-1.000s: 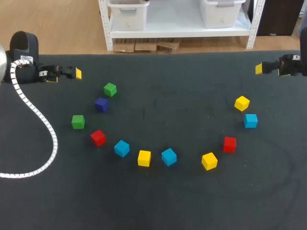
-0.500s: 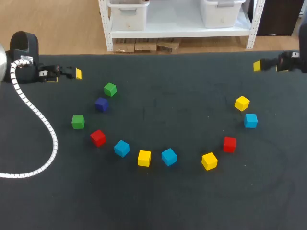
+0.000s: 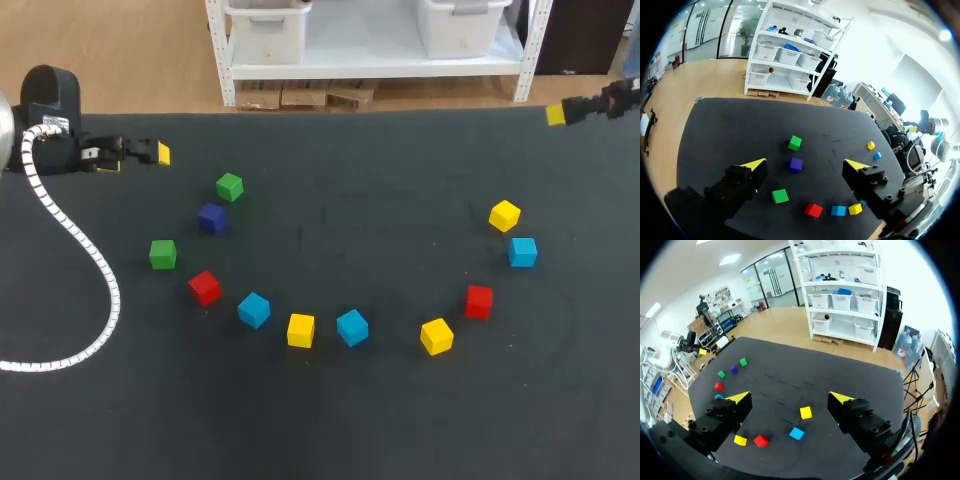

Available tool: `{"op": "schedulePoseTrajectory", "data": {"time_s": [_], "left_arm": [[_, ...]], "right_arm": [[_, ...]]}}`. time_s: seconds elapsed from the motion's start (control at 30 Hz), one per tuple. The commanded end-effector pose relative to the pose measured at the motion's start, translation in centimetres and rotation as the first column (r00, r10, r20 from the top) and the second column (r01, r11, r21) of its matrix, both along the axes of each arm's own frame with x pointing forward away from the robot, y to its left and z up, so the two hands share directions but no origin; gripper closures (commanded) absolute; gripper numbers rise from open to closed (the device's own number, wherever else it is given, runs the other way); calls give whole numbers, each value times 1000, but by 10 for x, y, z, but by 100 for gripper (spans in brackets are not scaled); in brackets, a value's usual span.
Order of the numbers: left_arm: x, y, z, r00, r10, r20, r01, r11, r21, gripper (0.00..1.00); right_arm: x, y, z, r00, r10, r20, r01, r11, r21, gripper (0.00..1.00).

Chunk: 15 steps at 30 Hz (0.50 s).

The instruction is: Place the blue cubes, place green cubes on the blue cubes, place the yellow cubes on the green cubes, then place the red cubes on the yellow cubes, and place purple cube on the red cubes.

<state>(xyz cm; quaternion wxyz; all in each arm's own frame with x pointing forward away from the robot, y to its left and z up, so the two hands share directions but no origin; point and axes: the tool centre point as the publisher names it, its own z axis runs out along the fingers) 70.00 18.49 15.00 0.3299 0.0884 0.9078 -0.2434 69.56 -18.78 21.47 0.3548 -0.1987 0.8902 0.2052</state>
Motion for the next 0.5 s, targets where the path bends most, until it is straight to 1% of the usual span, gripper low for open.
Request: {"op": "schedulePoseTrajectory", "data": {"time_s": [0.03,0.13,0.23,0.27,0.3,0.37,0.5], "left_arm": [[0,0,0,1000,0,0,0,1000,0,0],[0,0,0,1000,0,0,0,1000,0,0],[0,0,0,1000,0,0,0,1000,0,0],[0,0,0,1000,0,0,0,1000,0,0],[0,0,0,1000,0,0,0,1000,0,0],[0,0,0,1000,0,0,0,1000,0,0],[0,0,0,1000,0,0,0,1000,0,0]], "right_arm": [[-9,-7,21,1000,-4,-11,3,996,-93,0],[-12,-8,31,999,33,-28,-37,983,-178,0],[-14,-7,38,994,90,-55,-100,968,-230,0],[-14,-6,40,991,112,-78,-129,953,-273,0],[-15,-5,41,988,126,-90,-147,943,-298,0],[-16,-4,44,983,152,-107,-179,928,-328,0],[-19,1,40,965,201,-171,-251,896,-366,0]]}}
